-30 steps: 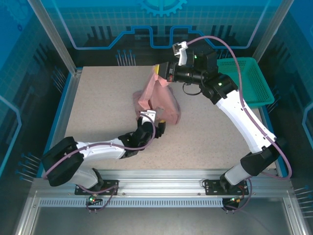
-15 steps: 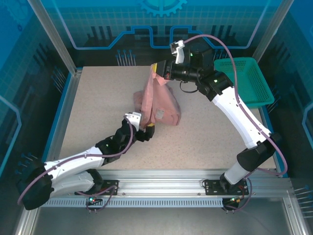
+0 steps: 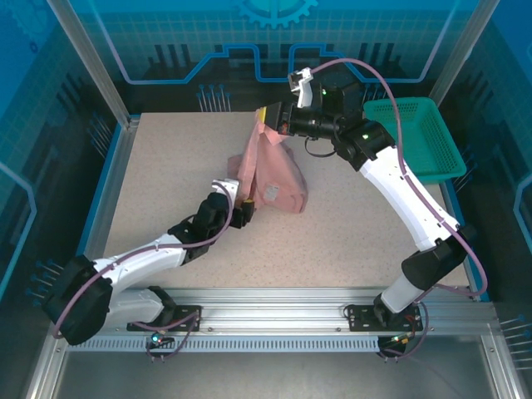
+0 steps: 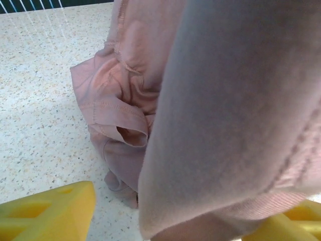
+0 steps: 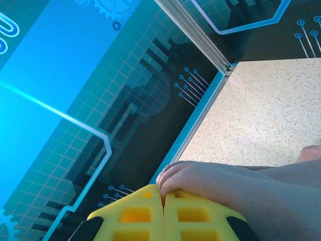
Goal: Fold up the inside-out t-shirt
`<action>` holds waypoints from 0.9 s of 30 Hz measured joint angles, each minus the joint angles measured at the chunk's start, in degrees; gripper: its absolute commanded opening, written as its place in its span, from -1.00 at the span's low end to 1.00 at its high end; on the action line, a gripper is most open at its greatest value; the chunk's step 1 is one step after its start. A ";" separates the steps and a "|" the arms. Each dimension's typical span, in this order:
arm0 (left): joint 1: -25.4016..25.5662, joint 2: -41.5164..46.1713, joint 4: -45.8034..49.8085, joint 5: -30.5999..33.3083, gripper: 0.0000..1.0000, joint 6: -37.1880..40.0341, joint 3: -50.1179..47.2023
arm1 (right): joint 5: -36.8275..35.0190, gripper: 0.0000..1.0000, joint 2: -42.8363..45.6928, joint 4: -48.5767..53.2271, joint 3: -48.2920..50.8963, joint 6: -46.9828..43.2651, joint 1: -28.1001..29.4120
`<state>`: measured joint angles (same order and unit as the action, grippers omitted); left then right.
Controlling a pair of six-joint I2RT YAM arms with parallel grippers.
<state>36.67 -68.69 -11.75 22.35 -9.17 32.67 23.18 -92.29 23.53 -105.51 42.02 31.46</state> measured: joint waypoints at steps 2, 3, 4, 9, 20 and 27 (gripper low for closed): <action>-0.94 0.22 -0.26 -1.14 0.06 0.42 0.09 | 0.02 -0.89 0.00 -0.04 0.02 0.00 0.00; -1.44 0.24 -0.57 -1.73 -0.07 0.48 0.13 | 0.02 -0.88 0.00 -0.04 0.00 0.00 0.00; -1.99 0.24 -0.66 -2.32 -0.21 0.61 0.20 | 0.00 -0.89 0.00 -0.04 0.02 0.00 0.00; -3.48 0.33 -1.03 -4.79 -1.00 1.81 0.55 | -0.02 -0.89 0.00 -0.02 0.09 0.00 -0.17; -3.96 19.17 1.51 -8.87 -1.00 0.68 4.85 | -6.54 -0.86 9.99 2.56 14.93 -7.48 -8.55; -4.26 10.60 3.15 -0.96 -1.00 8.33 29.46 | -13.20 -0.86 15.74 0.22 8.33 -13.66 -9.18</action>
<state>32.40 -58.08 -8.60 21.39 -0.84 62.13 9.98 -76.55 23.75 -97.19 28.36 22.28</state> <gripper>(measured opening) 0.054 0.071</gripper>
